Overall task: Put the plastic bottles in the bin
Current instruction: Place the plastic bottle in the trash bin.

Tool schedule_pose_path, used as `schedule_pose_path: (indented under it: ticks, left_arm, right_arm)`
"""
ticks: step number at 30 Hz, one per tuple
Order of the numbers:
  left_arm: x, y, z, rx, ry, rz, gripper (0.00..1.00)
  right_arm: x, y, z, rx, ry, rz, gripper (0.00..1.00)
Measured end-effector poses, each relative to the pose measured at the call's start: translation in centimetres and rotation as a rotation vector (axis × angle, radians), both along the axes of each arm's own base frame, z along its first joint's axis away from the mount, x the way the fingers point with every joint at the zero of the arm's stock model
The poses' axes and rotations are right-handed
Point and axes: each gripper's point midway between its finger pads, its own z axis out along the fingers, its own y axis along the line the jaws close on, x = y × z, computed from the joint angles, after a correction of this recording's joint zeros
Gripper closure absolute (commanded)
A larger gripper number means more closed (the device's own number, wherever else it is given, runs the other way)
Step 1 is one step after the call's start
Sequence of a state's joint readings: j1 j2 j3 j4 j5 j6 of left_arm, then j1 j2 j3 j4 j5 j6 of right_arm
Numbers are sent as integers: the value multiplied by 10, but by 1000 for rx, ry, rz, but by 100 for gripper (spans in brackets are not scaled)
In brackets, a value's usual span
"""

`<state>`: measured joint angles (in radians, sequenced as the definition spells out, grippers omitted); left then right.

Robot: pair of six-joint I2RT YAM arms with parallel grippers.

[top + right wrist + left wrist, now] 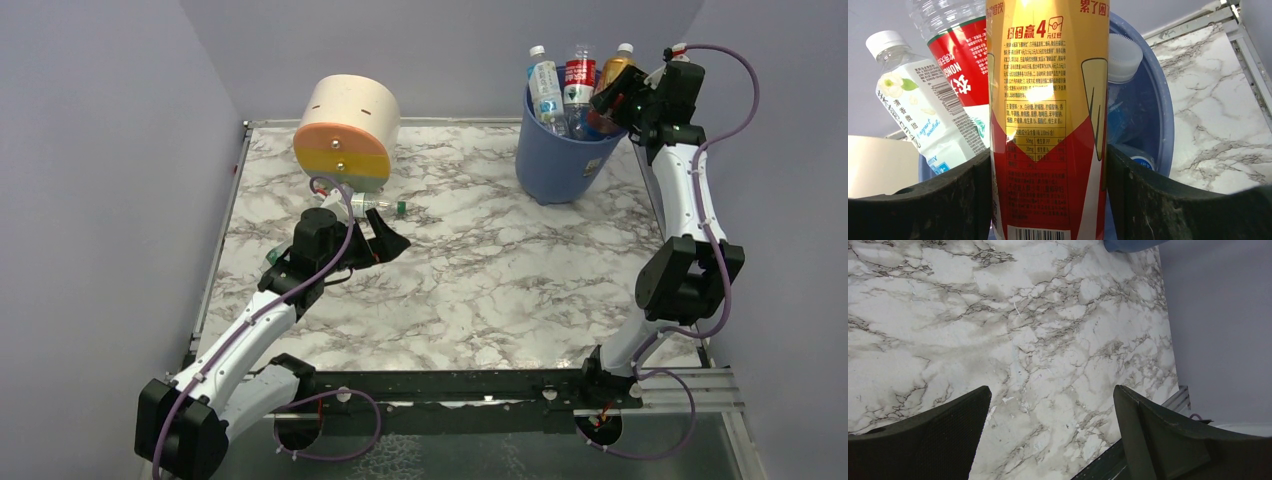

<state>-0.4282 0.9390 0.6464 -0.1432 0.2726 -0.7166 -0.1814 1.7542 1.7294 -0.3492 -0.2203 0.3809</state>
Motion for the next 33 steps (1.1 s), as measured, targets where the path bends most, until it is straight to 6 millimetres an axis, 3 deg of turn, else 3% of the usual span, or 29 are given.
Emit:
schedule_pose_path:
  ticks: [9, 26, 33]
  left_arm:
    - [1, -1, -1, 1, 1, -2, 1]
    - [0, -2, -2, 3, 5, -6, 1]
    - [0, -2, -2, 3, 6, -6, 1]
  right_arm:
    - [-3, 0, 3, -14, -7, -8, 12]
    - [-13, -9, 10, -35, -3, -62, 0]
    - [-16, -10, 12, -38, 3, -72, 0]
